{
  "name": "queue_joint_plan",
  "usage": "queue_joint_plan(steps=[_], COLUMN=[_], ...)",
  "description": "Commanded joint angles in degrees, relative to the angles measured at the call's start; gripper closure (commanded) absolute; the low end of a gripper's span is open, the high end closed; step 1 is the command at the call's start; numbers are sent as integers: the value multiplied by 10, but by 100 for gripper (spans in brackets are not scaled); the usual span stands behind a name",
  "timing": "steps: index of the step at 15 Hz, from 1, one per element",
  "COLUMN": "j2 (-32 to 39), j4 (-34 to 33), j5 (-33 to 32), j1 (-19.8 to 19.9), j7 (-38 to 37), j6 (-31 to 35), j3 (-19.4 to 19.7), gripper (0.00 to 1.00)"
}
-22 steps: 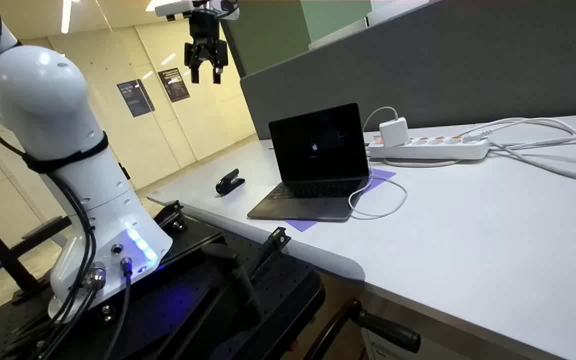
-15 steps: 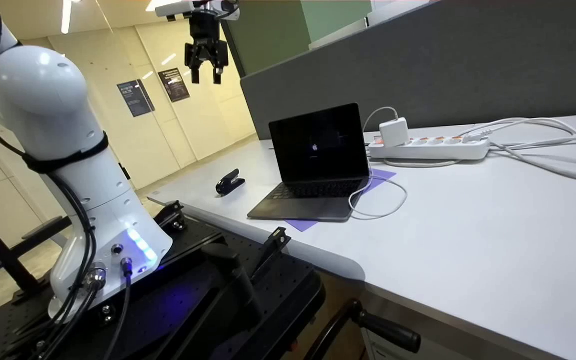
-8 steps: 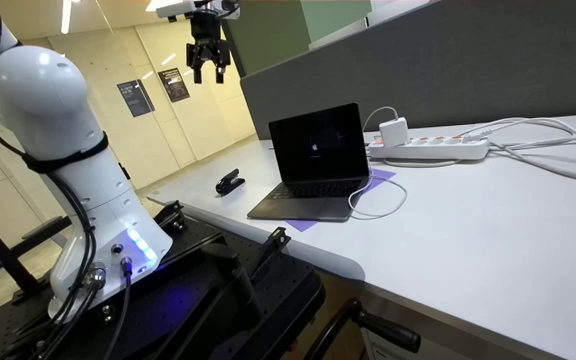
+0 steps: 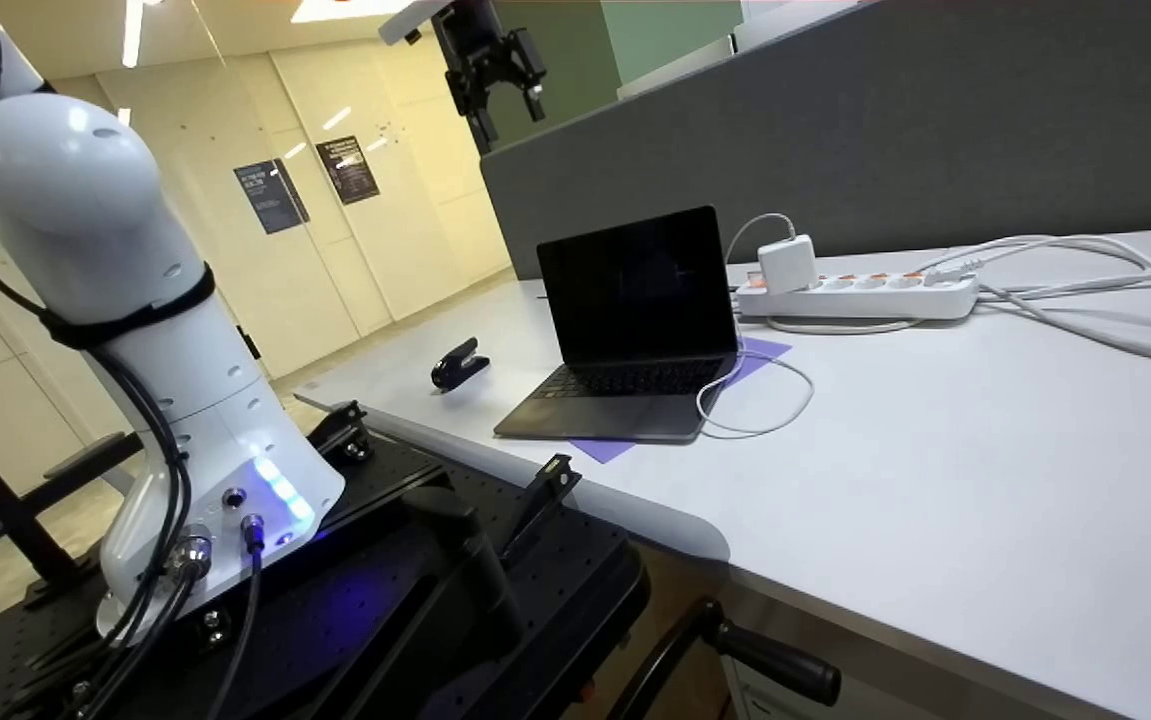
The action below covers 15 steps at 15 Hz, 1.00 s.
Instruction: Close the laptop
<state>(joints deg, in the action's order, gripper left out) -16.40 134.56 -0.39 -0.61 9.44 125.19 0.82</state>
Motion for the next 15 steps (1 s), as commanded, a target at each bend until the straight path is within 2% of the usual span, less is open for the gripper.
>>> queue_joint_plan(steps=[1, 5, 12, 13, 15], j2=[5, 12, 105, 119, 147], j4=[-1, -1, -47, -55, -75], j5=[-2, -10, -25, -19, -12], j1=[3, 1, 30, 34, 40], j7=[4, 8, 99, 112, 133], j6=[4, 16, 40, 44, 44], j3=[5, 2, 44, 49, 55], gripper=[0, 0, 0, 25, 33])
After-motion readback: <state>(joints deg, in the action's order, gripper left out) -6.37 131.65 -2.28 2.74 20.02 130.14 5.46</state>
